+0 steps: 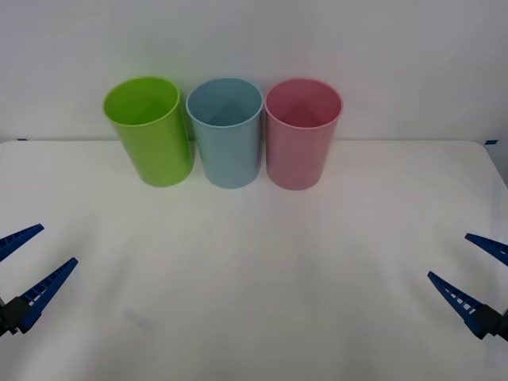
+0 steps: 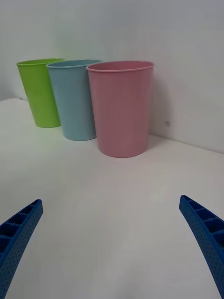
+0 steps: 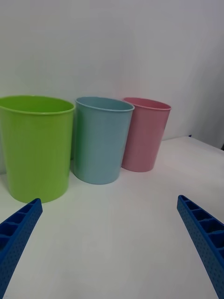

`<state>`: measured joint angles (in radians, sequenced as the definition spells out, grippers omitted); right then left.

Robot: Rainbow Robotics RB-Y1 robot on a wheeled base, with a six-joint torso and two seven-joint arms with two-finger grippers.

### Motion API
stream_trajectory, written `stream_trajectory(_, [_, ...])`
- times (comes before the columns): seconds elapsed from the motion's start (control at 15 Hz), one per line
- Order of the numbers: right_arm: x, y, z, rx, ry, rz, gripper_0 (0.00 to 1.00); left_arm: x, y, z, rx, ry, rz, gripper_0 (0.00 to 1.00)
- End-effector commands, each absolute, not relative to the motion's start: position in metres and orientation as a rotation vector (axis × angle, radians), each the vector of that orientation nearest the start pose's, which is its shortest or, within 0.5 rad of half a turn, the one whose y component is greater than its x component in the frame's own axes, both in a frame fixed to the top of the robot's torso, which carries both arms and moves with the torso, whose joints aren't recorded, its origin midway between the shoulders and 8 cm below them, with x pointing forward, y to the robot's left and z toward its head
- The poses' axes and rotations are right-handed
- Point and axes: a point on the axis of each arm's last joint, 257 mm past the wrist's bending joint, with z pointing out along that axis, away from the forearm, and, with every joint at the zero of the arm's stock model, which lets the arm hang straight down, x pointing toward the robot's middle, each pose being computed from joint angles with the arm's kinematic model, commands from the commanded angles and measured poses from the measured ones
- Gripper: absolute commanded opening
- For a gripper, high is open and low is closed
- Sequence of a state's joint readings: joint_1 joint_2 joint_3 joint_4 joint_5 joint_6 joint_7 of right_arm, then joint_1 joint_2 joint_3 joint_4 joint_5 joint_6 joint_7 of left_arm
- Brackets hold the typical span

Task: Grasp the object on the table and drop it into the matching bin: aluminum can to the light blue bin, PET bottle to the pink bin.

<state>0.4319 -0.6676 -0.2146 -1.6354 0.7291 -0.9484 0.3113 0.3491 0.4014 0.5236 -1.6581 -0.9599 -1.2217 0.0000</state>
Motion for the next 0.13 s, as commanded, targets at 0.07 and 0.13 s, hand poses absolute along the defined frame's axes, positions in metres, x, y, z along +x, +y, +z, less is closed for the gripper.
stream_trajectory(0.07, [0.3501, -0.3218, -0.2117, -0.595, 1.525, 0.449, 1.0, 0.3423, 0.3297, -0.1689, 0.465, 1.441, -0.567, 1.0])
stream_trajectory(0.13, [0.3501, -0.3218, -0.2117, -0.595, 1.525, 0.449, 1.0, 0.3423, 0.3297, -0.1689, 0.465, 1.441, -0.567, 1.0])
